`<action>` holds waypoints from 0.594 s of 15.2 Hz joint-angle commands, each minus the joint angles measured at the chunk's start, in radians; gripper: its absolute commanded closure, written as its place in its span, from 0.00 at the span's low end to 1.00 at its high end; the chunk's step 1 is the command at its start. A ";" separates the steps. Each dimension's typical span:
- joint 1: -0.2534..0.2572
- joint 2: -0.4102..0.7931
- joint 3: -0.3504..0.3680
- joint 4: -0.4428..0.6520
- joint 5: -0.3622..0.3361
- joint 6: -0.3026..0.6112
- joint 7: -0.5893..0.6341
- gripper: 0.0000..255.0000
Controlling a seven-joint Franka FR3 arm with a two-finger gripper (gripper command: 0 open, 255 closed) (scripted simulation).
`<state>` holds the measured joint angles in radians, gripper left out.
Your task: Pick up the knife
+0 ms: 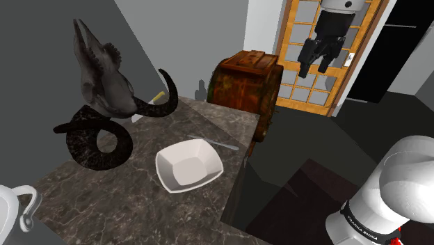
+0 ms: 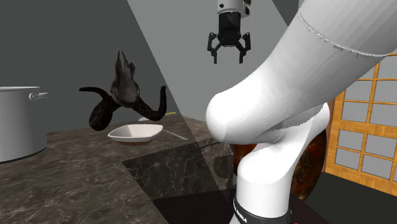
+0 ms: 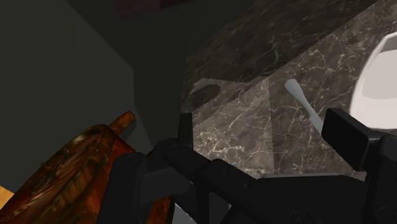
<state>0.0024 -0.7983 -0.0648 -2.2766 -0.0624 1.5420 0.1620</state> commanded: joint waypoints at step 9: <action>0.072 0.172 0.005 -0.080 0.008 0.260 -0.091 0.00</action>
<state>0.0645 -0.6467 -0.0622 -2.3502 -0.0560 1.7725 0.0810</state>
